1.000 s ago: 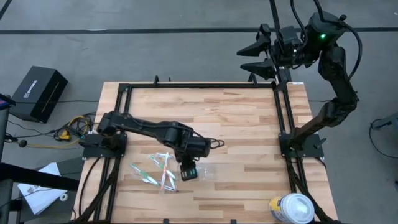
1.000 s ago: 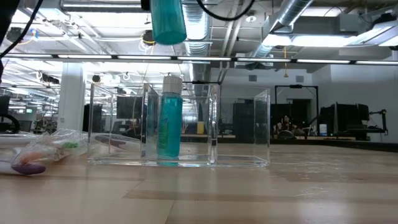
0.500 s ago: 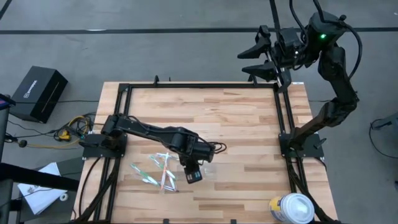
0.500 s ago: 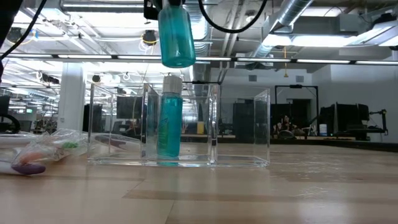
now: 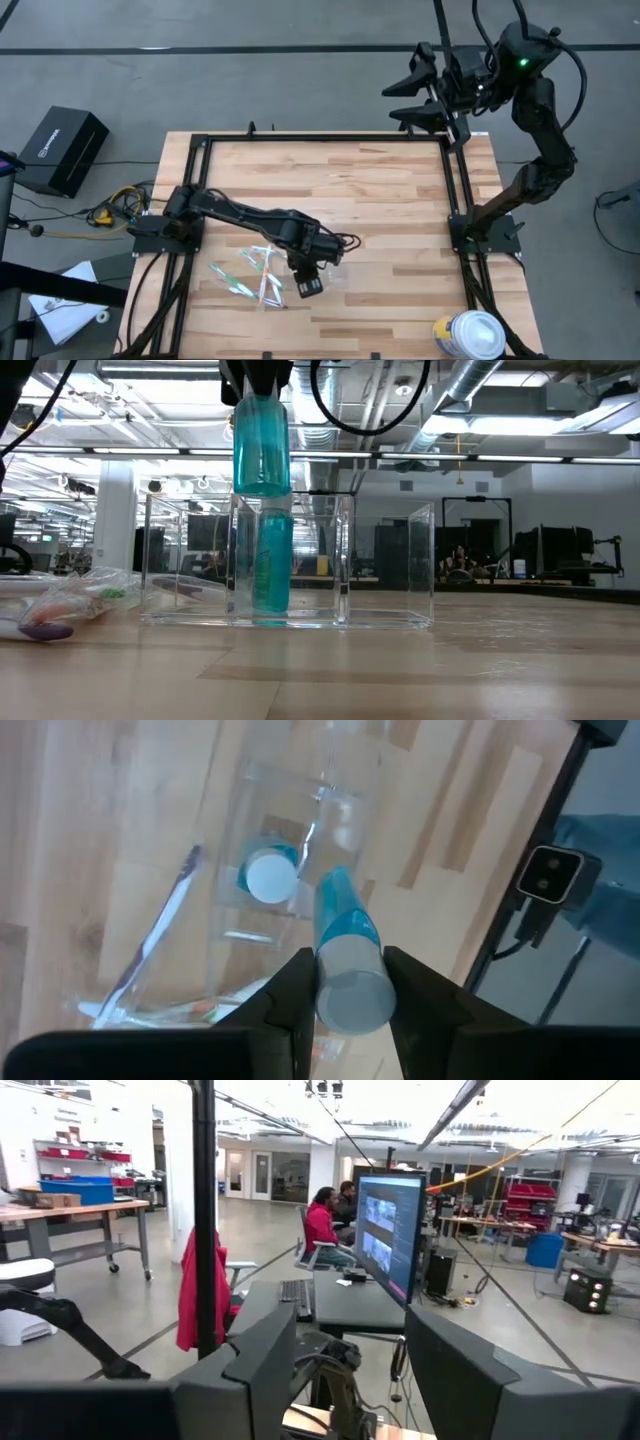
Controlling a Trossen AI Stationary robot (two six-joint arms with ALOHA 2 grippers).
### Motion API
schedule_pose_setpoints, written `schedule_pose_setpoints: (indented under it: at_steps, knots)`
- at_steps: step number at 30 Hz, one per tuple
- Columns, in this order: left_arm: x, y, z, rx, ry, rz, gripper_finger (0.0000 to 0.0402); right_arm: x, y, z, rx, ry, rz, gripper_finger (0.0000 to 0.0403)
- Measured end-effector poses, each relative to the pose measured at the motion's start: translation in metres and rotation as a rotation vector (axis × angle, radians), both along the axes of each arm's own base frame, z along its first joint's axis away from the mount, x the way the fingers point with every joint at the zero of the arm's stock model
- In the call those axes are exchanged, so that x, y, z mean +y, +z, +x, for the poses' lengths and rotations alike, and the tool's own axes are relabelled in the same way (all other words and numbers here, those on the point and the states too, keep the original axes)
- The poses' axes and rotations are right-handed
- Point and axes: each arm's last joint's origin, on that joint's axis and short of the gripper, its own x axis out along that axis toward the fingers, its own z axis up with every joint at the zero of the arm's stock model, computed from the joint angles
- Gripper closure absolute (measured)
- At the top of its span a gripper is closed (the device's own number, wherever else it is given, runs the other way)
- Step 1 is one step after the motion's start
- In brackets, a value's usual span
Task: Pick & Place toothbrushing station
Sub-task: Put the blue mouthwash into the transparent organizer
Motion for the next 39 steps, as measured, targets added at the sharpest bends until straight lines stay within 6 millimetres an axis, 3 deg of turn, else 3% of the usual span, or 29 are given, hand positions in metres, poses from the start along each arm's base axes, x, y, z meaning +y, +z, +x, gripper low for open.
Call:
schedule_pose_setpoints:
  at_steps: [21,34,39]
  knots:
    - [0.001,-0.002,0.005,-0.046,-0.002,0.057,0.0314,0.020,0.001,0.005,-0.014,0.000,0.011,0.0228]
    - [-0.007,-0.034,0.016,0.043,-0.035,0.029,0.0314,0.025,0.001,0.006,-0.018,0.003,0.006,0.0230]
    - [-0.008,-0.036,0.016,0.037,-0.026,0.070,0.0314,0.025,0.001,0.006,-0.018,0.003,0.006,0.0232]
